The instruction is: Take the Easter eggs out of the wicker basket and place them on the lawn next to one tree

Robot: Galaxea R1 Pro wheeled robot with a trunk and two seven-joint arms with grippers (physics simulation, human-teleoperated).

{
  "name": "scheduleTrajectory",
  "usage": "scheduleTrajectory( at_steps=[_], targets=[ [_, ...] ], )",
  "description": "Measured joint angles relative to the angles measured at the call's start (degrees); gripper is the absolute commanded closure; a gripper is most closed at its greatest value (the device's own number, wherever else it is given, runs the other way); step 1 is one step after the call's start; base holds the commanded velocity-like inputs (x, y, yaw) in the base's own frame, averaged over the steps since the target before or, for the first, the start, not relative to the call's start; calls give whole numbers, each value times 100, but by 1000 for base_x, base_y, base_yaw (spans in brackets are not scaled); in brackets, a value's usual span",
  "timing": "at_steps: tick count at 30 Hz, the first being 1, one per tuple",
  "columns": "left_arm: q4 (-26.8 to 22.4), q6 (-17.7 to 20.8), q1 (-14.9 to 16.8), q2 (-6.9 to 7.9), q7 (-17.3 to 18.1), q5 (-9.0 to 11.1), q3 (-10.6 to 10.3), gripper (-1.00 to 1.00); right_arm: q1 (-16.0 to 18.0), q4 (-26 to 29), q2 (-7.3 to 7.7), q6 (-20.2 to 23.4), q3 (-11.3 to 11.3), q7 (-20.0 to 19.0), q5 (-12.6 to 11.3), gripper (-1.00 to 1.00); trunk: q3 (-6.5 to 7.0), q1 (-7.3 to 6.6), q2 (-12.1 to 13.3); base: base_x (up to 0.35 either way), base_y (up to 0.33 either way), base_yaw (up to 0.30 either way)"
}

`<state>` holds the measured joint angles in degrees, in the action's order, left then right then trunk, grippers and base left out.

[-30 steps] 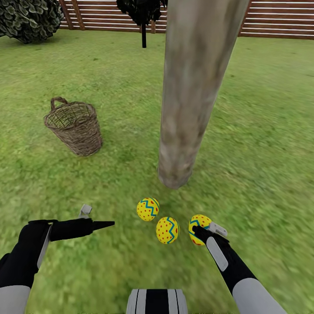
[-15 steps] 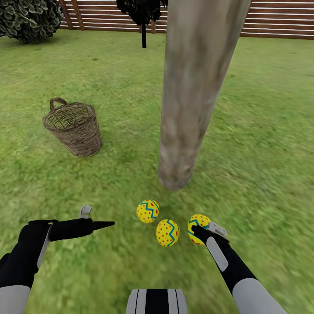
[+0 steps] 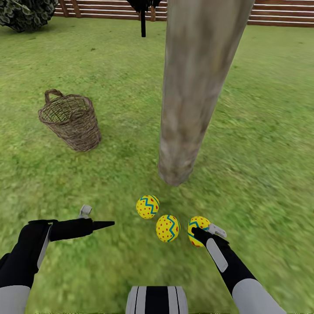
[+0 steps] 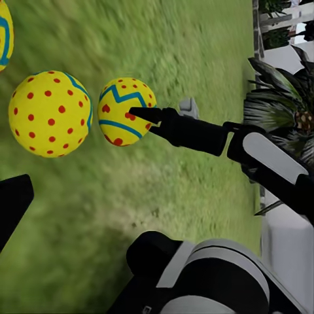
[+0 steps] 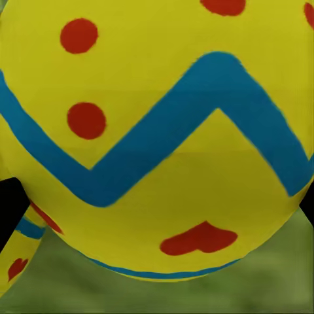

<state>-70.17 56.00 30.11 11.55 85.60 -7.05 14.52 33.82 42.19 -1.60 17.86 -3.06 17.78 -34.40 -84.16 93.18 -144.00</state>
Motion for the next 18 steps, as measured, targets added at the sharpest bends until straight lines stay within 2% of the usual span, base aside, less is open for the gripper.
scheduleTrajectory(
  at_steps=[7, 12, 18],
  targets=[
    [0, 2, 0, 5, 0, 1, 4, -100, 1, -14, 3, -5, 0, 0, 8, 100, -23, 2, -2, 0, 0, 0],
    [-1, 16, 0, 5, 0, 1, 8, -100, 0, -12, -1, -6, 0, 0, 11, 100, -23, 0, -2, 143, 28, 0],
    [0, 18, 0, 5, 0, 1, 8, -100, 0, -13, -1, -6, 0, 0, 11, 100, -23, 2, -2, 15, 3, 0]
  ],
)
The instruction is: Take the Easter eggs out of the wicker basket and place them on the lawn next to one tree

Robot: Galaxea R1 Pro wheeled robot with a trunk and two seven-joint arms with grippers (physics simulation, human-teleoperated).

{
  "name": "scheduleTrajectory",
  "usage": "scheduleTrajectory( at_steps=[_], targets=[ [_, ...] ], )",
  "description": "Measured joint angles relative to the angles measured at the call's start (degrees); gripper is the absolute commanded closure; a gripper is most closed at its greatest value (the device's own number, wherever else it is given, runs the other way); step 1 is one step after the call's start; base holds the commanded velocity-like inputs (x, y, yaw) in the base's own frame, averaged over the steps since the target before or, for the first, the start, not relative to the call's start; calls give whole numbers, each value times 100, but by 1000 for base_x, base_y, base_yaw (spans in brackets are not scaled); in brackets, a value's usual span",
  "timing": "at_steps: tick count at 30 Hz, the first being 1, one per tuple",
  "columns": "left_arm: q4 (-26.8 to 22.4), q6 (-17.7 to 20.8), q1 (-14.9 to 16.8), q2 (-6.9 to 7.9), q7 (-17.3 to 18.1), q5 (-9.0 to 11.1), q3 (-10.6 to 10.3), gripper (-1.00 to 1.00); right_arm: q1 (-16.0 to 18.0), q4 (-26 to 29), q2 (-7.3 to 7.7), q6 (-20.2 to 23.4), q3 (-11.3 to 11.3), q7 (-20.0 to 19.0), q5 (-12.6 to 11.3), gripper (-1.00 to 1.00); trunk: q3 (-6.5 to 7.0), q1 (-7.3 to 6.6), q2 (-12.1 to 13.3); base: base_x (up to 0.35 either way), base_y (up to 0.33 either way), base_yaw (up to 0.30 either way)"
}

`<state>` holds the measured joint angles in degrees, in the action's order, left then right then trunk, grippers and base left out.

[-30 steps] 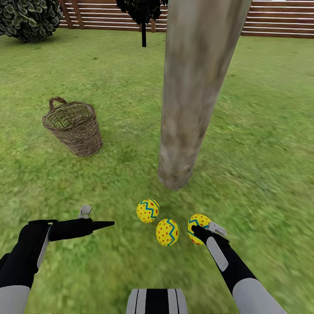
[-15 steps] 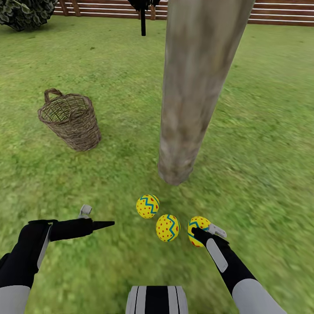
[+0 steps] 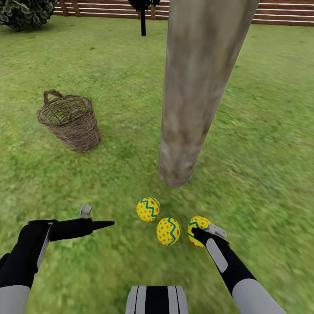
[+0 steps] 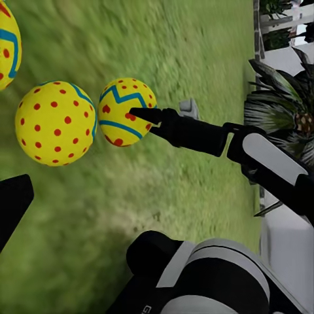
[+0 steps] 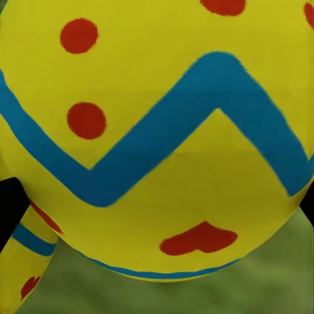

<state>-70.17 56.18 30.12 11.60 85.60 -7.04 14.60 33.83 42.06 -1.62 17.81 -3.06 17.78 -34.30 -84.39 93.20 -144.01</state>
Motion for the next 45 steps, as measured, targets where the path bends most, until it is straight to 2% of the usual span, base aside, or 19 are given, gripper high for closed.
scheduleTrajectory(
  at_steps=[4, 10, 25, 29, 35, 39, 45],
  targets=[
    [0, -8, 0, 2, 0, 0, 0, -100, 2, 2, 0, 0, 0, 0, 0, 100, 0, 0, 0, 0, 0, 0],
    [0, -9, 0, 2, 0, -1, 0, -100, 0, -4, 0, 0, 0, 0, 0, 100, -132, 16, -8, 0, 0, 0],
    [0, -2, 0, 0, 0, 0, -4, -100, 0, -7, 0, -9, 0, 0, 0, 100, -133, 15, -8, 48, 7, 0],
    [0, -1, -1, -4, 0, -1, -3, -100, 0, -7, 0, -15, 0, 0, -1, 100, -221, 26, -13, 1, 0, 0],
    [0, -2, 0, 1, 0, 0, 0, -100, 0, -7, 0, -18, 0, 0, 0, 100, -222, 26, -13, 0, 0, 0],
    [0, 0, -3, 2, 0, -1, 0, -100, 0, -6, 0, -18, 0, 0, -1, 100, -310, 36, -19, 0, 0, 0],
    [0, 0, 0, 2, 0, 0, 0, -100, 0, -7, 0, -18, 0, 0, 0, 100, -310, 36, -19, 0, 0, 0]
  ],
)
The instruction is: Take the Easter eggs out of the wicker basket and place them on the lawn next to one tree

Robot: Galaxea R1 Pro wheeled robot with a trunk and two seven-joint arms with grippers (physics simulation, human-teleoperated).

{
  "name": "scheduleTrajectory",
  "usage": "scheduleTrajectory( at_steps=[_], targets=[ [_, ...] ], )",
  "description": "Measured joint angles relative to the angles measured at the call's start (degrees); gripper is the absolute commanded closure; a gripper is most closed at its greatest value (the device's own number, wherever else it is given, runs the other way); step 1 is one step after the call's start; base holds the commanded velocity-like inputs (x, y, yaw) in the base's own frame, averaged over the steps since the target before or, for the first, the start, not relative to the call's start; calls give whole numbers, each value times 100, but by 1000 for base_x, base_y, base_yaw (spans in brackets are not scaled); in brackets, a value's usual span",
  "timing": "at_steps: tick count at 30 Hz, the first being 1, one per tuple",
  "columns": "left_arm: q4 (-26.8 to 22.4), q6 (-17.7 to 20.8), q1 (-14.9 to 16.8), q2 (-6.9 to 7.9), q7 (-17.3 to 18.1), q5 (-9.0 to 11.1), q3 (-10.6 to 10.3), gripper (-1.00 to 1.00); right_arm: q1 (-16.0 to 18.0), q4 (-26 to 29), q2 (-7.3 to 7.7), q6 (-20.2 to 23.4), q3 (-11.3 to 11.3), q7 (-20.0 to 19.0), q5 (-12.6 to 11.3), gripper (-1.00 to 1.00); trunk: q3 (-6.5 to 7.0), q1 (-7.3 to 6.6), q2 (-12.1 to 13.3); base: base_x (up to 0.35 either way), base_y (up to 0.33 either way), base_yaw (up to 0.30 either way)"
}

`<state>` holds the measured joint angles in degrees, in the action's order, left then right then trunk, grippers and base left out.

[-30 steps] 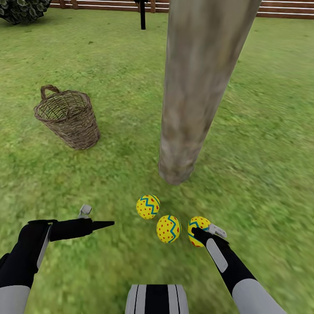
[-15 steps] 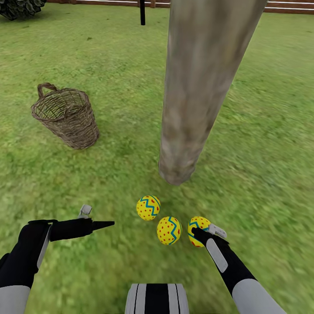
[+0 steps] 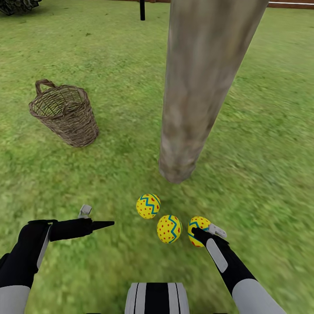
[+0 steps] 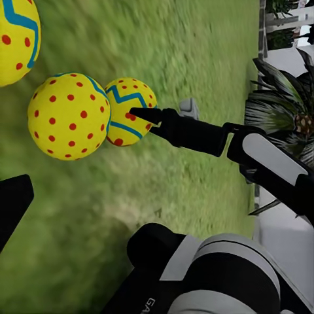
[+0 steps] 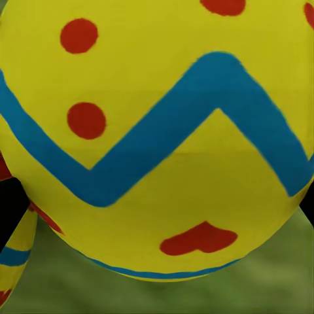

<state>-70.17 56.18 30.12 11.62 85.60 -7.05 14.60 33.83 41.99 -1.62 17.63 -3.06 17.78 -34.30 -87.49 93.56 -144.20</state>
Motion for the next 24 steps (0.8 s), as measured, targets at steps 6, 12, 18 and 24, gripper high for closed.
scheduleTrajectory(
  at_steps=[6, 12, 18, 24],
  targets=[
    [0, 0, 0, 0, 0, 0, 0, -100, 0, 0, 0, -15, 0, 0, 0, 100, 0, 0, 0, 0, 0, 0],
    [0, 0, 0, 0, 0, 0, 0, -100, 0, 0, 0, -18, 0, 1, -1, -100, 0, 0, 0, 0, 0, 0],
    [0, 0, 0, 0, 0, 0, 0, -100, 0, 0, 0, -18, 0, 1, -1, -100, 0, 0, 0, 0, 0, 0],
    [0, 9, -1, 0, 0, -2, 2, -100, 0, 6, 1, -27, 0, 1, -1, -100, 66, -8, 4, 0, 0, 0]
  ],
)
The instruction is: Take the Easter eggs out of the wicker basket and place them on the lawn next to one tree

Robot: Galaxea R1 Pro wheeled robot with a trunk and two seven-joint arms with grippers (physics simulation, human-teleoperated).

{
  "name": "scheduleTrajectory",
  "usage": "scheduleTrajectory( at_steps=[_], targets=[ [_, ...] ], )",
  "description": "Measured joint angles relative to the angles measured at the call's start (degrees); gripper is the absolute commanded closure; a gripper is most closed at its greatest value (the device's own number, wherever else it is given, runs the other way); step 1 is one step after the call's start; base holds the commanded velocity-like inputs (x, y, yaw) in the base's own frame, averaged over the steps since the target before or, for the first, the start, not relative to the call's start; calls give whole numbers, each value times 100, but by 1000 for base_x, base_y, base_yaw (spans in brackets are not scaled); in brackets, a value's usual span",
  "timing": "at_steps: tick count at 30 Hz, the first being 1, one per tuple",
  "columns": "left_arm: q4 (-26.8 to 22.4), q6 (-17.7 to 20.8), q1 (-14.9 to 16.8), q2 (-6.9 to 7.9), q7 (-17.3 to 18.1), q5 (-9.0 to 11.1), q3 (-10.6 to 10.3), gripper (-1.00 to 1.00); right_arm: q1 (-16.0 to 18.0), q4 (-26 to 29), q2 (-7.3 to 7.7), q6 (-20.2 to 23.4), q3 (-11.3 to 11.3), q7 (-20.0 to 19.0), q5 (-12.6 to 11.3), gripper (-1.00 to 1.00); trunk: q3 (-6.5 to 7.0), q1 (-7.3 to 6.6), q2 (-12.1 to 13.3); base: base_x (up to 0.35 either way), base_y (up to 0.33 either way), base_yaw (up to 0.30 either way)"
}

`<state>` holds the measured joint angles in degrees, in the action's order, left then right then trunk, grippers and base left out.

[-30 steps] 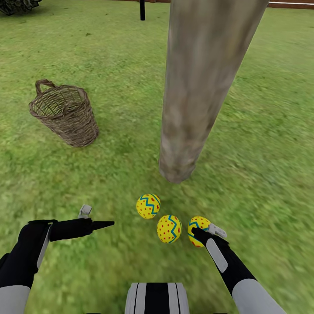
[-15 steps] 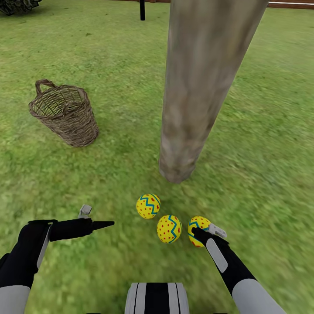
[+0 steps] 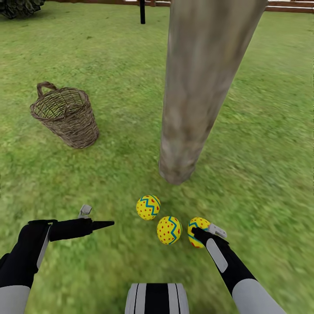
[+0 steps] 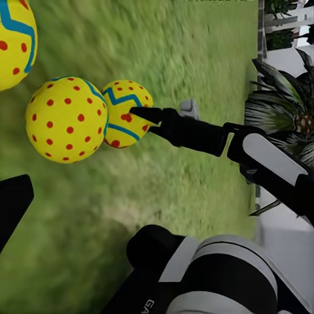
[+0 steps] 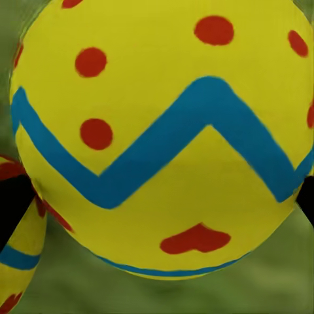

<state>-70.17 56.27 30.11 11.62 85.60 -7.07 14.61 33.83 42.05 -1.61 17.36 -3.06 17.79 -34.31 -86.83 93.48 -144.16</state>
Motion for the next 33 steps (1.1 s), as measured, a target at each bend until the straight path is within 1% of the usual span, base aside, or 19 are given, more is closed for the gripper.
scheduleTrajectory(
  at_steps=[18, 23, 27, 30, 33],
  targets=[
    [0, 76, 10, 8, 0, -7, 8, -100, 0, -6, -1, 1, 0, 0, 0, -100, 399, -46, 24, 0, 0, 0],
    [0, 78, 10, 9, 1, -3, 7, -100, 0, -6, -1, 1, 0, 0, 0, -100, 510, -57, 31, -164, 0, 0],
    [0, 101, 10, 10, 0, -10, 7, -100, 0, -6, -1, 5, 0, 0, 0, -100, 599, -69, 36, -55, 0, 0],
    [0, 139, 20, 78, 0, -43, 5, -100, 0, -6, -1, 8, 0, 0, 0, -100, 665, -77, 40, -47, 0, 0],
    [1, 153, 25, 156, 0, -48, 0, -100, 1, -6, -1, 7, 0, 0, 0, -100, 731, -83, 44, -226, 0, 0]
  ],
)
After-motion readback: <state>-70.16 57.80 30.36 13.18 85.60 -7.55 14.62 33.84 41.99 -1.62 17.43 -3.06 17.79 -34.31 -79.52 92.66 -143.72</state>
